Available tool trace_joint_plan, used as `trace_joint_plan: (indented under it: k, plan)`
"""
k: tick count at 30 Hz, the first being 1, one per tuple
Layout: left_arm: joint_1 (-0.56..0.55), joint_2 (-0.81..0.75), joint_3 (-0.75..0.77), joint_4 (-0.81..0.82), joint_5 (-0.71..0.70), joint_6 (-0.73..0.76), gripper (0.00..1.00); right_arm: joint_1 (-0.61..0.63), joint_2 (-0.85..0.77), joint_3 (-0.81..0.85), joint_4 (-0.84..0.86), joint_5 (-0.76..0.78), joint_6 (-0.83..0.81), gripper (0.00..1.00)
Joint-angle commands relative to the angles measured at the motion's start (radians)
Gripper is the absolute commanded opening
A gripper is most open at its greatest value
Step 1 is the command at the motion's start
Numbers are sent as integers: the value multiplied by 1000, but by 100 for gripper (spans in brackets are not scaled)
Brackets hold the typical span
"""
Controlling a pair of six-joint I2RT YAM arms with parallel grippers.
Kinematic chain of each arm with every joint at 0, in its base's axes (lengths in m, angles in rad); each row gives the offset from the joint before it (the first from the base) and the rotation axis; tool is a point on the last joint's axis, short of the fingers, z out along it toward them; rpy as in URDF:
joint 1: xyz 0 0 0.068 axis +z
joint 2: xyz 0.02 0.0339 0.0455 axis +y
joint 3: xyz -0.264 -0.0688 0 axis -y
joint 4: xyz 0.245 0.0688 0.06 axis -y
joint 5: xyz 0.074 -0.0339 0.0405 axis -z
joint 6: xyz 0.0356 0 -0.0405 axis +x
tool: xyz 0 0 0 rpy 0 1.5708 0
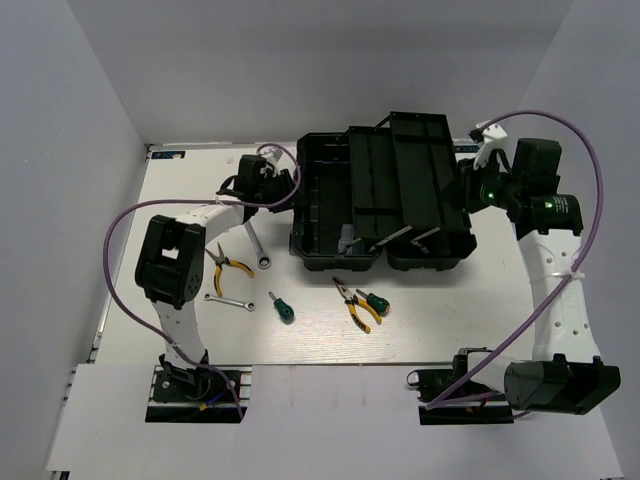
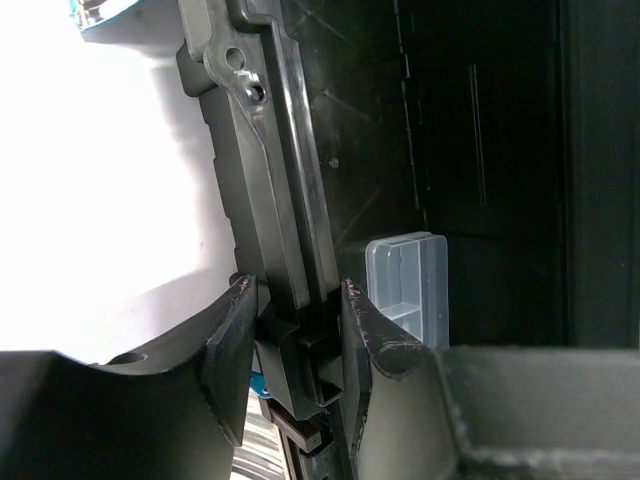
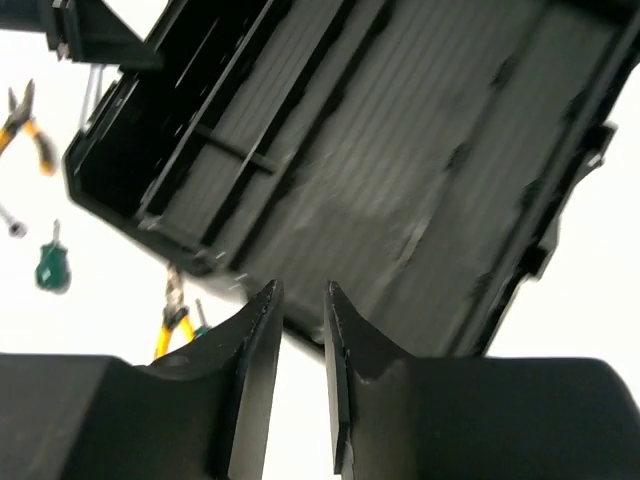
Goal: Sort the tools into containers
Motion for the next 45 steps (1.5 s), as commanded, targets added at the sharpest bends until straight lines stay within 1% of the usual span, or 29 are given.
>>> trace_joint_plan:
  k: [1, 2, 3, 4, 6, 7, 11, 12, 13, 14, 16, 17, 19, 20, 22, 23, 24, 25, 26, 27, 28, 29, 31, 32, 33, 34, 36, 40, 45]
  plan:
    - [24, -31, -92, -80, -91, -85, 13, 16, -47, -28, -46, -74, -10, 32]
    - [24, -42, -92, -80, -91, -85, 13, 16, -47, -30, -59, -76, -13, 35]
    - [15, -42, -101, -80, -91, -85, 13, 16, -47, -40, -77, -102, -26, 42]
    - [15, -33, -101, -80, -82, -85, 15, 63, -48, -51, -97, -108, -33, 46]
    - [15, -22, -75, -80, -70, -85, 24, 90, -47, -73, -131, -140, -66, 52]
    - [15, -22, -63, -89, -59, -85, 39, 108, -48, -106, -158, -157, -107, 55]
    - [15, 18, 52, -156, -18, -36, 73, 198, -62, -186, -191, -182, -215, 58]
    - [15, 18, 107, -192, -18, -16, 76, 212, -73, -201, -195, -182, -227, 58]
    - [15, 18, 130, -201, -18, -7, 86, 229, -74, -244, -189, -176, -265, 58]
    - [15, 18, 155, -216, -18, -7, 88, 273, -76, -255, -186, -165, -275, 58]
    - [15, 4, 228, -265, -18, 28, 89, 304, -85, -304, -179, -130, -331, 58]
    - [15, -8, 266, -284, -18, 38, 89, 355, -85, -314, -179, -113, -341, 60]
    - [15, -49, 276, -298, -31, 61, 89, 402, -99, -356, -151, -81, -375, 62]
    - [15, -109, 276, -310, -44, 70, 90, 439, -107, -391, -145, -30, -397, 64]
    - [15, -184, 241, -310, -85, 100, 90, 493, -114, -444, -101, 7, -411, 66]
    - [15, -225, 181, -310, -103, 110, 90, 525, -110, -459, -84, 60, -430, 67]
    - [15, -315, 138, -310, -140, 110, 87, 551, -108, -512, -74, 73, -427, 67]
    - [30, -365, 33, -310, -150, 119, 82, 562, -105, -527, -45, 85, -428, 68]
    - [30, -457, -20, -310, -204, 119, 57, 597, -99, -577, -15, 123, -415, 68]
    - [30, -500, -66, -343, -243, 119, 39, 613, -87, -591, 5, 137, -409, 70]
    - [30, -543, -160, -344, -266, 119, 27, 622, -81, -606, 48, 169, -395, 70]
    - [30, -583, -207, -359, -292, 119, 20, 639, -73, -646, 85, 206, -384, 72]
    - [30, -693, -314, -402, -323, 93, 22, 663, -56, -666, 160, 264, -363, 72]
    - [30, -730, -343, -419, -356, 79, 38, 673, -47, -682, 173, 290, -353, 72]
    - [30, -767, -373, -419, -357, 69, 51, 680, -35, -683, 180, 307, -341, 72]
    - [30, -802, -428, -419, -357, 68, 63, 688, -27, -682, 195, 309, -336, 72]
    - [30, -891, -463, -442, -377, 33, 82, 699, -1, -689, 223, 320, -315, 72]
    - [30, -976, -496, -521, -456, -13, 84, 736, 38, -699, 313, 390, -277, 72]
    - [30, -1020, -514, -557, -489, -34, 85, 760, 102, -699, 347, 444, -254, 72]
